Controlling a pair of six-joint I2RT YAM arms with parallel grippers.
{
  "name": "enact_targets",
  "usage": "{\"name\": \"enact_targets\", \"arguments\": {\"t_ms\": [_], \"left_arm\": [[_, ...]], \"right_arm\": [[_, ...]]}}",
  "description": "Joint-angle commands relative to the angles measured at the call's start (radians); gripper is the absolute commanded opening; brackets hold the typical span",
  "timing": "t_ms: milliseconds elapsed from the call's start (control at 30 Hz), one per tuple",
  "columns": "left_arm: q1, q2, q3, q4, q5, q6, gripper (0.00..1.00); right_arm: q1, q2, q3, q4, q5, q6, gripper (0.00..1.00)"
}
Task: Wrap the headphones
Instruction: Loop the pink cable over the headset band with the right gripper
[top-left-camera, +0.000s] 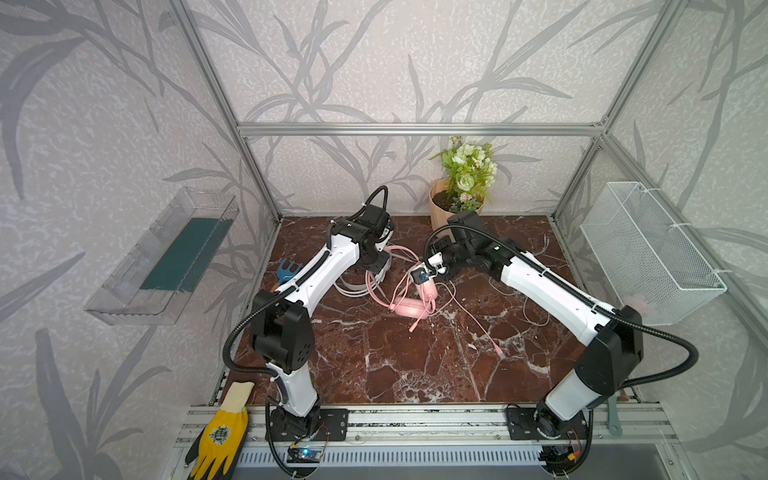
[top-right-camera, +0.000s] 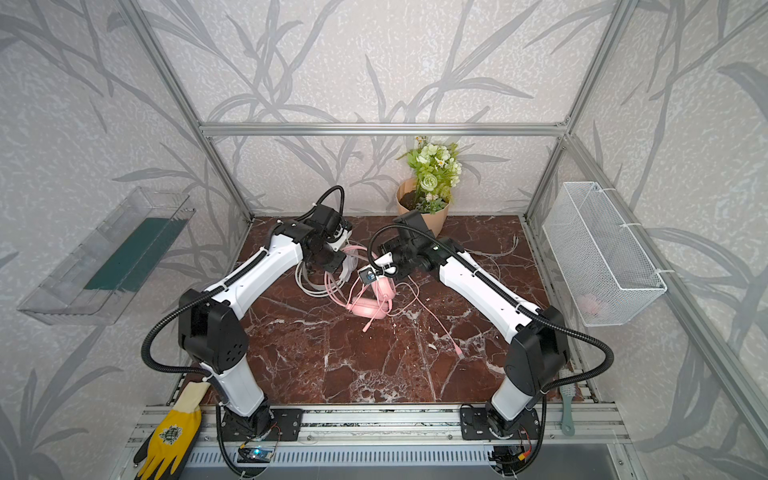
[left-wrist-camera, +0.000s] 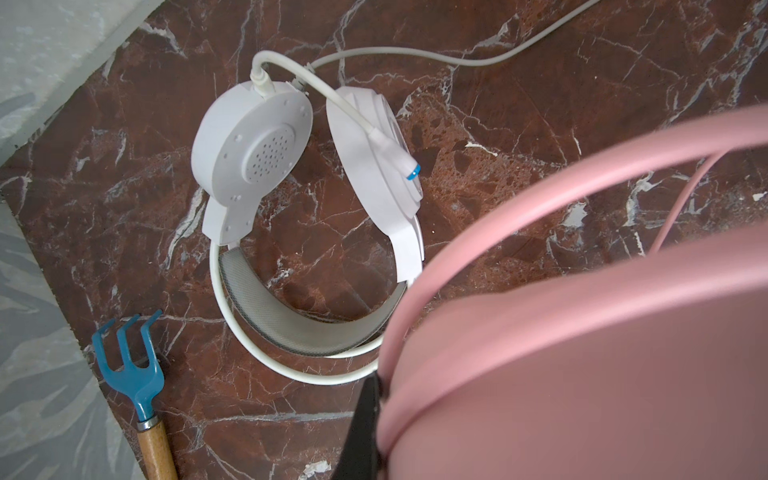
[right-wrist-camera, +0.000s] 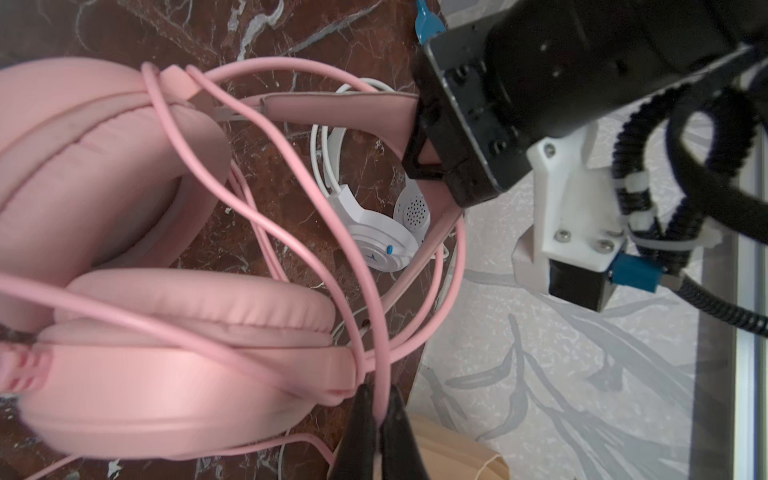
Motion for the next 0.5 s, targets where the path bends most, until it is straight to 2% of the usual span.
{"name": "enact_targets", "arguments": {"t_ms": [0, 267, 467], "left_arm": [[-0.003, -0.059, -0.006, 0.019, 0.048, 0.021, 0.0], [-0.003, -0.096, -0.038, 0.057, 0.13, -0.007, 0.0], [-0.002, -0.126, -0.082, 0.068, 0.142, -0.016, 0.0]], "right_arm": [[-0.014, 0.026, 0.035, 0.011, -0.097, 0.082, 0.0], [-0.081, 0.082, 0.045, -0.025, -0.234, 0.195, 0.0], [-0.122, 0.095, 0.019, 0.015, -0.302, 0.266, 0.0]]}}
